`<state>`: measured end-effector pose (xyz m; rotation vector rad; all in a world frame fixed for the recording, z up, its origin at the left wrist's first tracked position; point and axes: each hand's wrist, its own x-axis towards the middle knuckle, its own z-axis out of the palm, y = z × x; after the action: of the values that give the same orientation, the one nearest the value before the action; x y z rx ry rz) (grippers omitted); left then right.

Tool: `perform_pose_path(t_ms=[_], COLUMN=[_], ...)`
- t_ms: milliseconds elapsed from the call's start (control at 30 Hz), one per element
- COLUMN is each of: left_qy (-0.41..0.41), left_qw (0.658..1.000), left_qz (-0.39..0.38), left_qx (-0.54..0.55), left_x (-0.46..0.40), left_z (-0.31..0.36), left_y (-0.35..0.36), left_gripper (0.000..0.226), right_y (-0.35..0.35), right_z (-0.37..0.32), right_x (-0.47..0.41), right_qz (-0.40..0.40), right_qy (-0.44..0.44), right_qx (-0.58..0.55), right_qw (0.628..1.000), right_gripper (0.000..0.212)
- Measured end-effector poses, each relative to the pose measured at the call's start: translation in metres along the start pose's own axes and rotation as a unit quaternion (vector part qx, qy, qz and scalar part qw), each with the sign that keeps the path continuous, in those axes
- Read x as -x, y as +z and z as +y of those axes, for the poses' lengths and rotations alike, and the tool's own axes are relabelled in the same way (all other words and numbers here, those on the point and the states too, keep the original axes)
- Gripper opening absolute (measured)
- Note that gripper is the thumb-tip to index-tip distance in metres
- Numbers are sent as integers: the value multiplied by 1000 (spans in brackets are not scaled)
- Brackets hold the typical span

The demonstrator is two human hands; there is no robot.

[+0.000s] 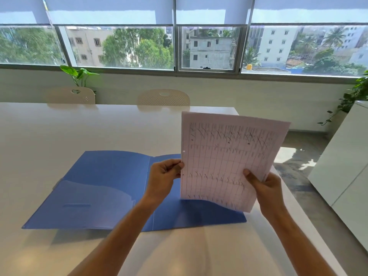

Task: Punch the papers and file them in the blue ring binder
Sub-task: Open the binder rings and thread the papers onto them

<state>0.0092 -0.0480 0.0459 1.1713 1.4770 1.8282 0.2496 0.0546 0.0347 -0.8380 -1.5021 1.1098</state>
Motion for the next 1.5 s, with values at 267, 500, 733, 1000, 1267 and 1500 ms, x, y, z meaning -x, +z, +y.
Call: perform_pose_path(t_ms=[267, 500, 733, 1000, 1267, 1500], left_qy=[-22, -38, -28, -111, -226, -248], left_qw=[1000, 998, 970, 964, 969, 964], left_qz=[0, -2, 30, 9, -10, 9], left_qx=[22, -48, -242, -241, -102, -99], left_x=[-16, -26, -21, -10, -16, -20], left_z=[12, 5, -42, -72, -65, -66], left_y=[-7, -27, -58, -75, -85, -84], left_gripper=[14, 11, 11, 13, 16, 10], right_y=[4, 19, 41, 73, 94, 96], right_z=[-16, -25, -25, -18, -8, -1], right_x=[-18, -32, -47, -60, -72, -74], right_qz=[-11, -37, -110, -159, -168, -165], right_qy=[-68, -70, -25, 5, 35, 50], right_qx=[37, 63, 107, 171, 217, 229], right_qw=[997, 995, 988, 972, 961, 958], right_gripper=[13, 11, 12, 15, 13, 12])
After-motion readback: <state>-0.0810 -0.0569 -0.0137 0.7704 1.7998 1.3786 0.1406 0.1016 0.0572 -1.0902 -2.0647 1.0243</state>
